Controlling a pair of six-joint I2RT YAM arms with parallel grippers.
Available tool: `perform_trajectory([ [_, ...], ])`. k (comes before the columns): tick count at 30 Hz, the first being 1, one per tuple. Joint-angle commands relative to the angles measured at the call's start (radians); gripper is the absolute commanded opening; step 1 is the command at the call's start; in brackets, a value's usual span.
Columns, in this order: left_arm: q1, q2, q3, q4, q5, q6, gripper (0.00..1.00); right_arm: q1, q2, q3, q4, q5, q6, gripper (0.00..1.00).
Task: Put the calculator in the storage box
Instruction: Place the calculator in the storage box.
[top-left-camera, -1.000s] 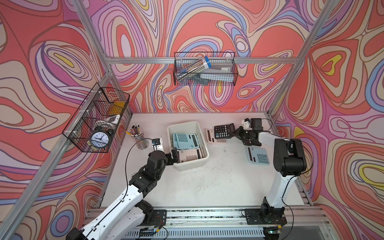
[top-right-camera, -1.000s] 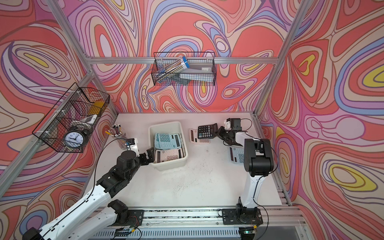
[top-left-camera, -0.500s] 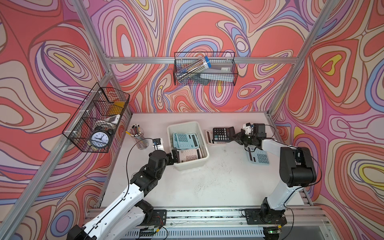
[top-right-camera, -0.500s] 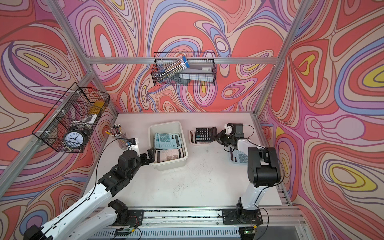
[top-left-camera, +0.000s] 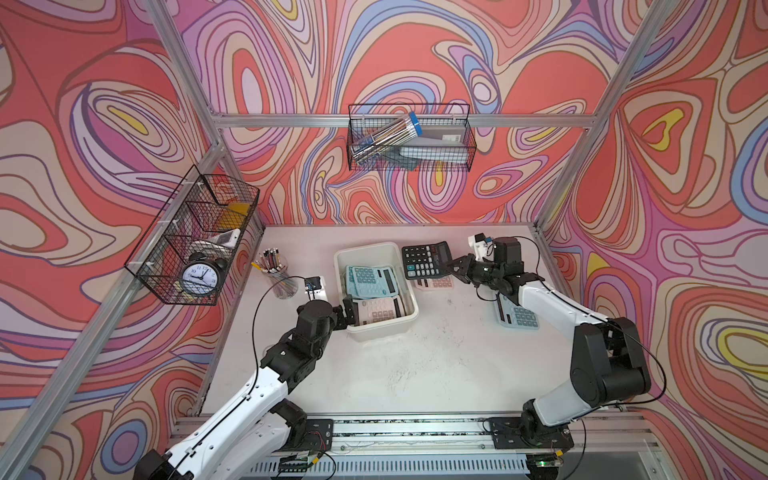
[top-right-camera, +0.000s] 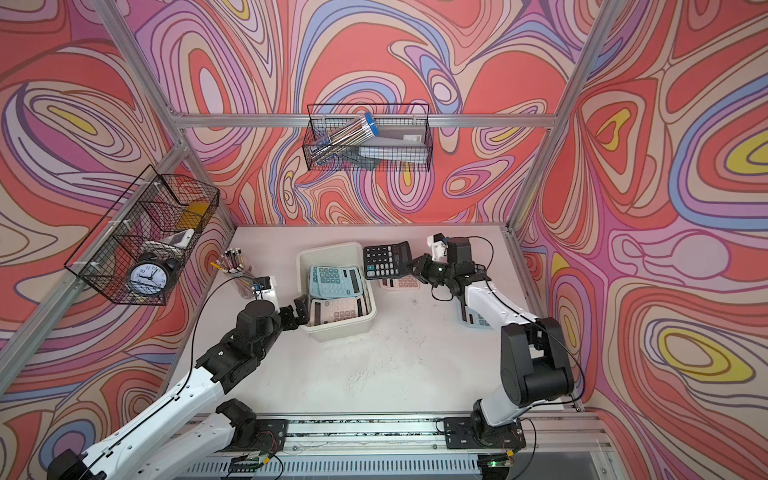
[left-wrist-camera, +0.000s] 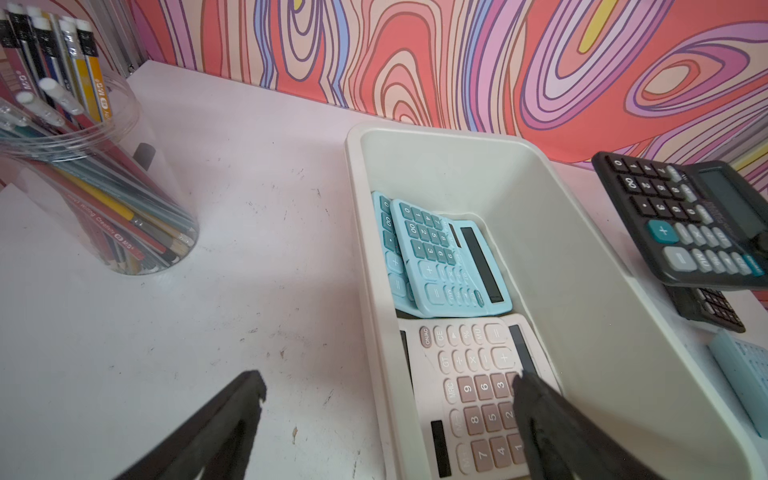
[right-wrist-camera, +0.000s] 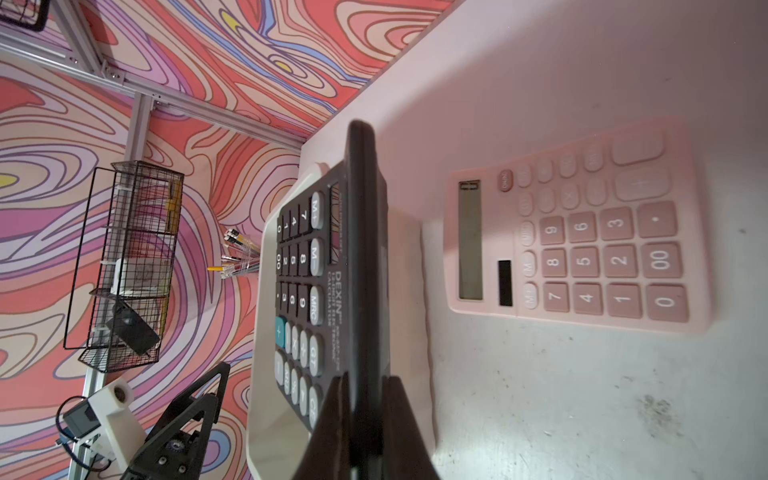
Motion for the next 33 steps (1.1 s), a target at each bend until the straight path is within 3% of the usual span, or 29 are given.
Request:
perform_trajectory([
  [1, 0.002, -0.013, -0.010, 0.014, -0.017, 0.006, 0.99, 0.042, -0.038, 0.051, -0.005, 0.021, 0.015, 0.00],
  [11, 0.002, -0.020, -0.010, 0.008, -0.022, 0.004, 0.99, 0.204, 0.071, 0.195, -0.090, 0.113, 0.052, 0.00],
  [19, 0.002, -0.034, -0.011, 0.001, -0.031, 0.001, 0.99, 0.347, 0.188, 0.383, -0.266, 0.297, 0.055, 0.00],
  [33, 0.001, -0.044, -0.013, -0.003, -0.034, -0.005, 0.99, 0.453, 0.388, 0.588, -0.399, 0.476, 0.085, 0.00],
])
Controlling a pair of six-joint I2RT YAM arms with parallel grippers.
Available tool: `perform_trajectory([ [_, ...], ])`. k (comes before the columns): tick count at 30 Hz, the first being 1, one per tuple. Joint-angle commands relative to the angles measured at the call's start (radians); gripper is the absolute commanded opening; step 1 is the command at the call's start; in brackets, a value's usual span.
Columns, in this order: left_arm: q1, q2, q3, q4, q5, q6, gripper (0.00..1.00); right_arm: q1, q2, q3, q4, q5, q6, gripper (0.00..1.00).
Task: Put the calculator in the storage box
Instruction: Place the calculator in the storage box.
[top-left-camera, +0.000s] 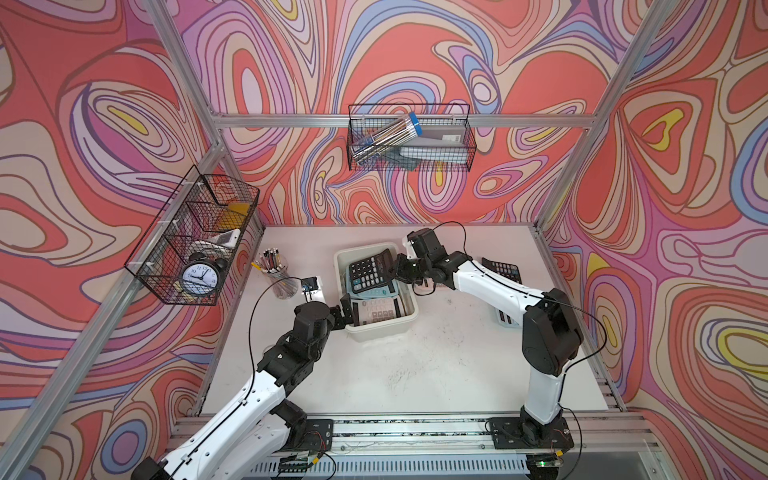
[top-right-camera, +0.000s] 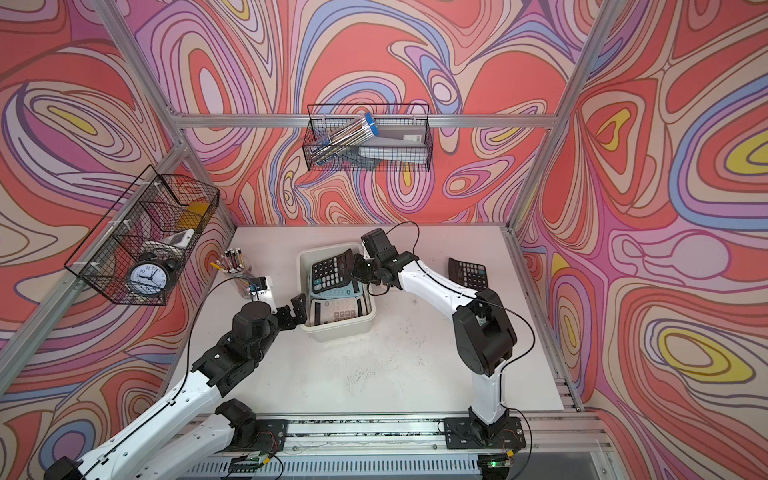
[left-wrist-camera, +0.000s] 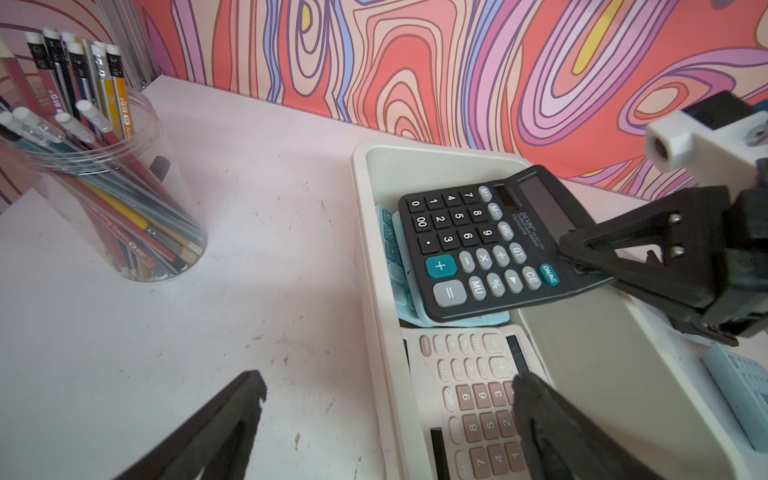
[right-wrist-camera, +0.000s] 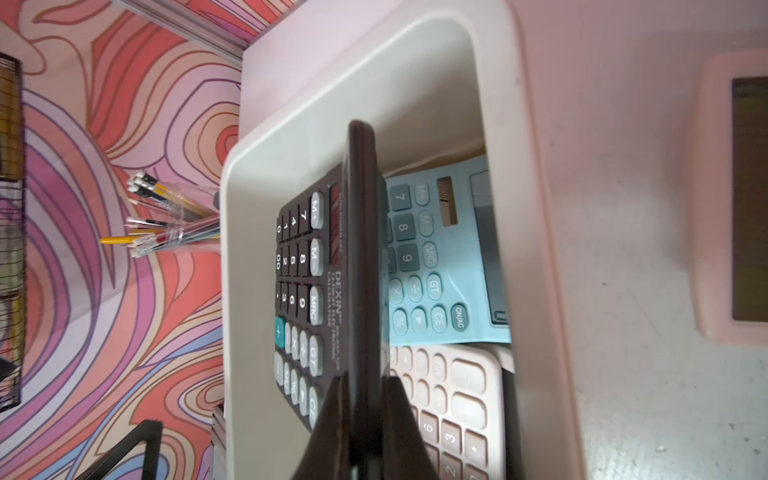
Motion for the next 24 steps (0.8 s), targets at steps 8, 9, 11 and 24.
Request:
perform_trajectory([
  [8, 0.002, -0.005, -0.010, 0.000, -0.016, -0.004, 0.99, 0.033, 0.112, 0.106, -0.065, 0.089, 0.027, 0.00],
  [9, 0.002, -0.005, -0.010, 0.000, -0.016, -0.004, 0.99, 0.035, 0.116, 0.102, -0.069, 0.097, 0.027, 0.00],
  [11, 0.002, -0.006, -0.010, 0.000, -0.016, -0.004, 0.99, 0.036, 0.119, 0.089, -0.073, 0.116, 0.025, 0.00],
  [24, 0.002, 0.001, -0.010, 0.002, -0.011, -0.006, 0.99, 0.036, 0.140, 0.089, -0.083, 0.149, -0.007, 0.13],
])
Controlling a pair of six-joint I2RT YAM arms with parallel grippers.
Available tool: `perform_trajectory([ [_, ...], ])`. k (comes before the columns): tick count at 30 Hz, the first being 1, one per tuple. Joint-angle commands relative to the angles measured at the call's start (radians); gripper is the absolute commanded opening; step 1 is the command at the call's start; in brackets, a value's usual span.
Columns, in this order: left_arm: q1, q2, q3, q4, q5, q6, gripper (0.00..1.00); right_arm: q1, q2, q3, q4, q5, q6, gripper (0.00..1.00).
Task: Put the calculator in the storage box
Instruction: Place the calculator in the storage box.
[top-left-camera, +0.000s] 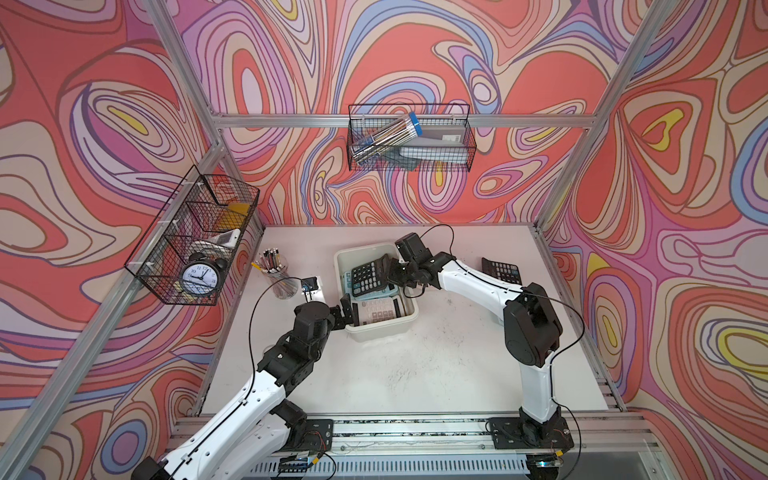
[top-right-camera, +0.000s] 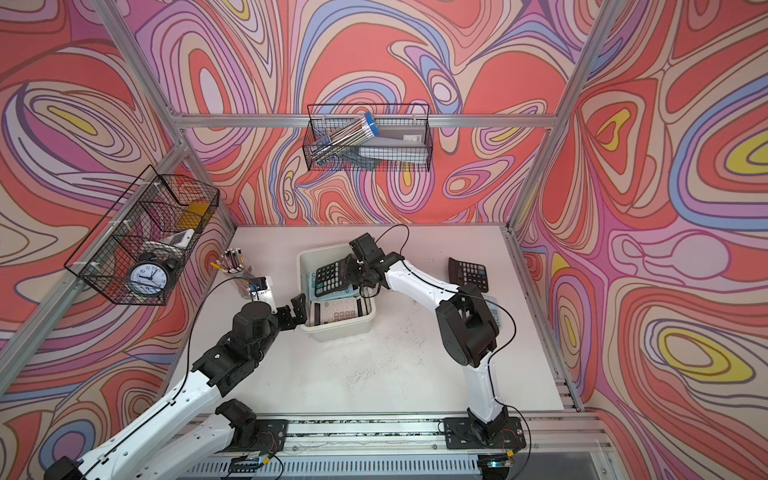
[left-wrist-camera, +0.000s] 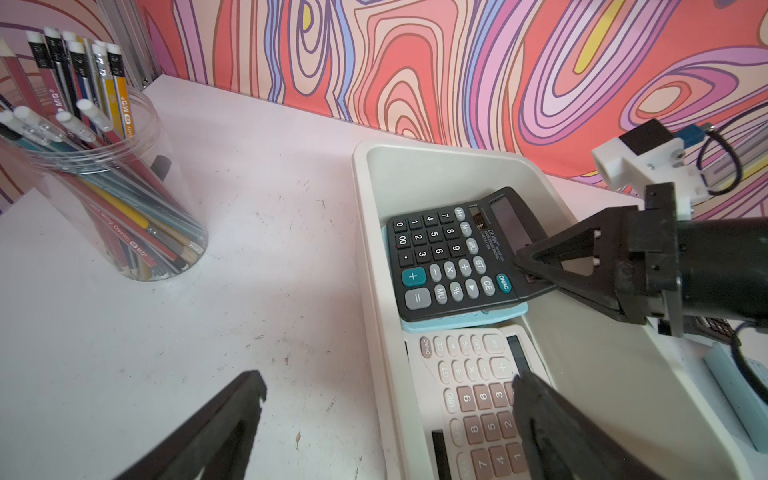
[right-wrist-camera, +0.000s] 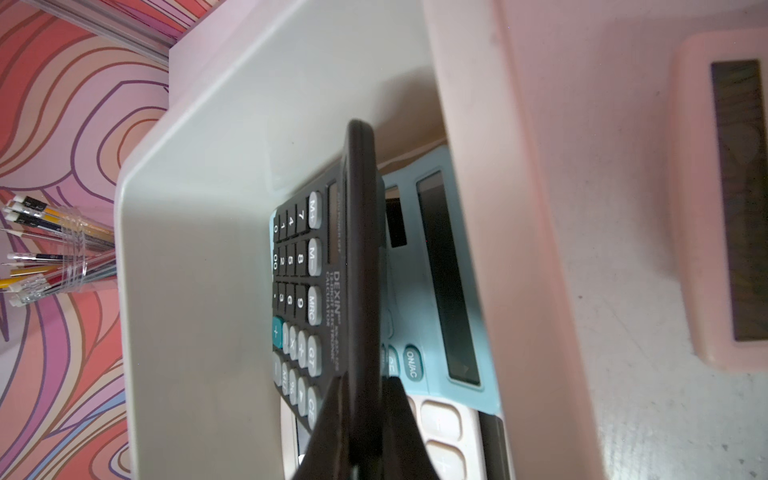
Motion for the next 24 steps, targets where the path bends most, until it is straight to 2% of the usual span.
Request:
perform_trajectory([
  [1, 0.002, 0.001, -0.010, 0.002, -0.010, -0.005, 0.99, 0.001, 0.037, 0.012, -0.030, 0.027, -0.021, 0.18],
  [8, 0.002, 0.004, -0.010, 0.005, -0.005, -0.006, 0.99, 0.000, 0.051, 0.048, -0.043, 0.028, -0.038, 0.35],
  [22, 0.002, 0.010, -0.008, 0.006, 0.003, -0.007, 0.99, -0.001, 0.038, 0.160, -0.124, 0.033, -0.097, 0.50],
  [24, 0.002, 0.012, -0.007, 0.006, 0.005, -0.007, 0.99, -0.001, 0.025, 0.165, -0.136, 0.035, -0.104, 0.57],
])
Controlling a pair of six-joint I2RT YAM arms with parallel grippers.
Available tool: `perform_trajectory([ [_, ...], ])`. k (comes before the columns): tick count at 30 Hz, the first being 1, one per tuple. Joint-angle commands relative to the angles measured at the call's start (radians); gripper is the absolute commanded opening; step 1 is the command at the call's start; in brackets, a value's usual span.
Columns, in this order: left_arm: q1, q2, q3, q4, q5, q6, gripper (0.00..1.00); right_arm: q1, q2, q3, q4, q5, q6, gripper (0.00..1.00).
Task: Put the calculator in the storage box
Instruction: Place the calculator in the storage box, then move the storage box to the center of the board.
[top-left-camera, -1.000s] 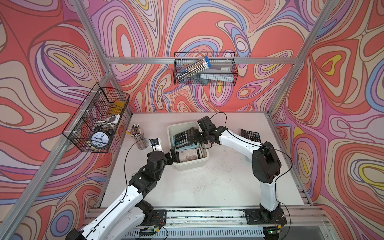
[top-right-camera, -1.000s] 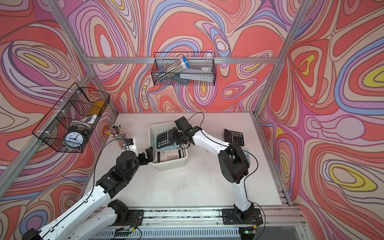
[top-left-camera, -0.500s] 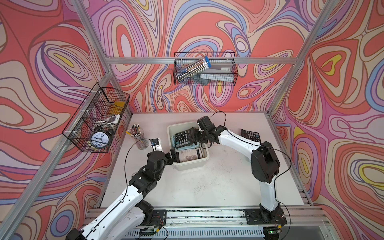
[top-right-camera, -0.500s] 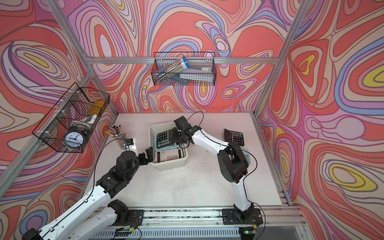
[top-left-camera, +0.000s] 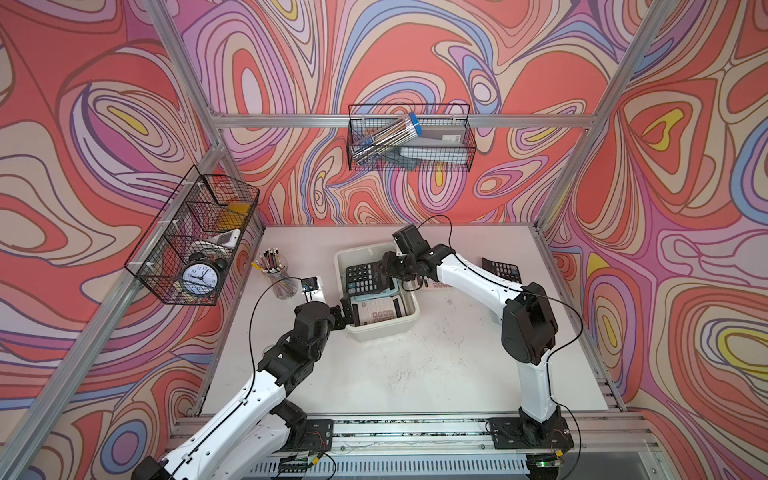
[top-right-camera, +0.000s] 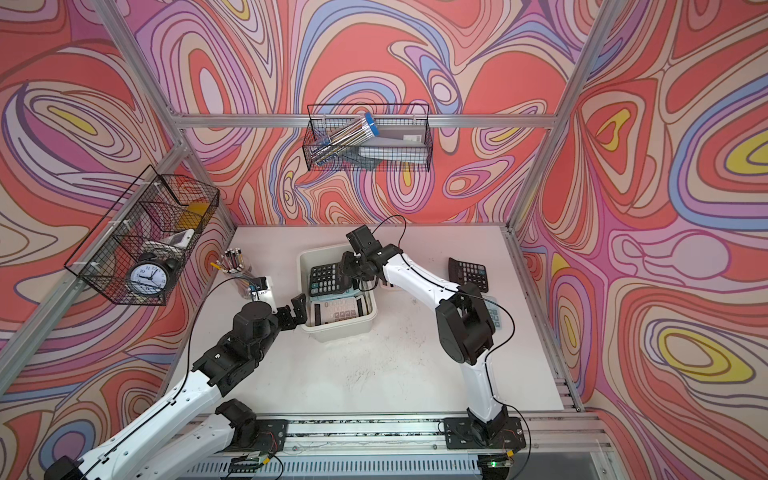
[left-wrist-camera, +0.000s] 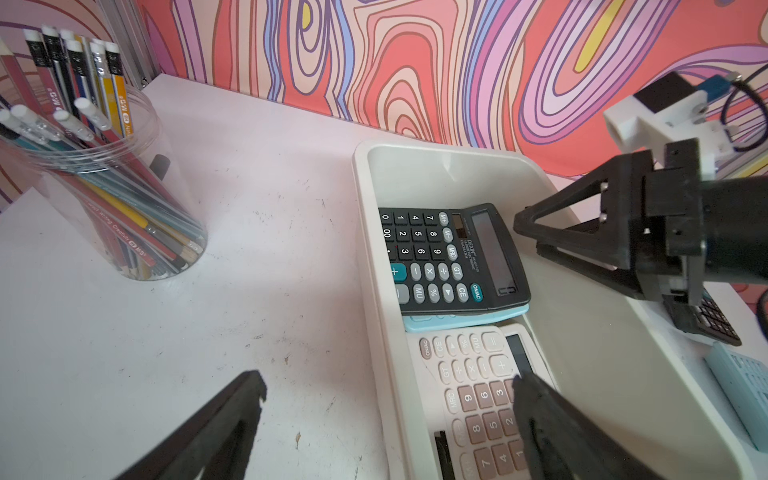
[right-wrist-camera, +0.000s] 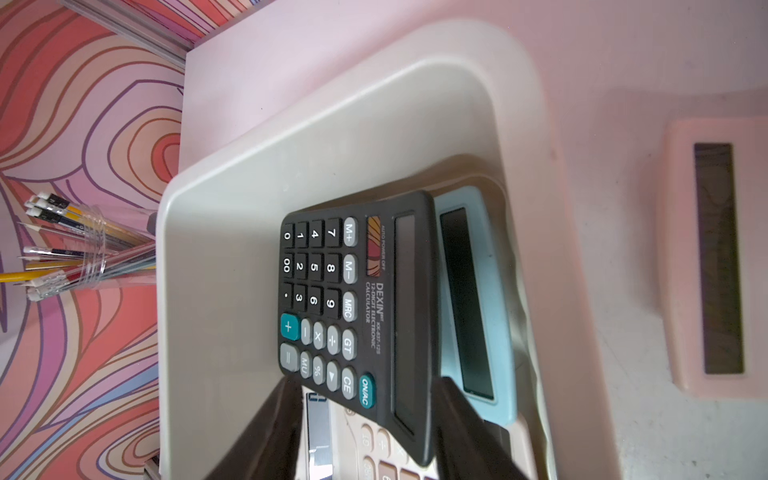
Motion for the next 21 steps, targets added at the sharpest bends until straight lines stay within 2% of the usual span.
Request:
perform_trajectory([
  [1, 0.002, 0.007, -0.007, 0.006, 0.004, -0.007, 0.99, -0.002, -0.015, 0.024, -0.042, 0.017, -0.034, 0.59],
  [6, 0.002, 0.012, -0.008, 0.008, 0.008, -0.009, 0.99, -0.008, -0.067, 0.014, -0.056, 0.017, -0.065, 0.76],
  [11, 0.002, 0.020, -0.011, 0.014, 0.003, -0.010, 0.99, -0.044, -0.129, -0.014, -0.063, -0.021, -0.123, 0.84],
  [15, 0.002, 0.040, -0.008, 0.014, -0.001, -0.016, 0.99, -0.084, -0.193, -0.096, -0.017, -0.092, -0.152, 0.86],
  [21, 0.002, 0.116, 0.024, -0.015, 0.014, -0.056, 0.99, -0.114, -0.271, -0.253, 0.041, -0.135, -0.185, 0.86],
])
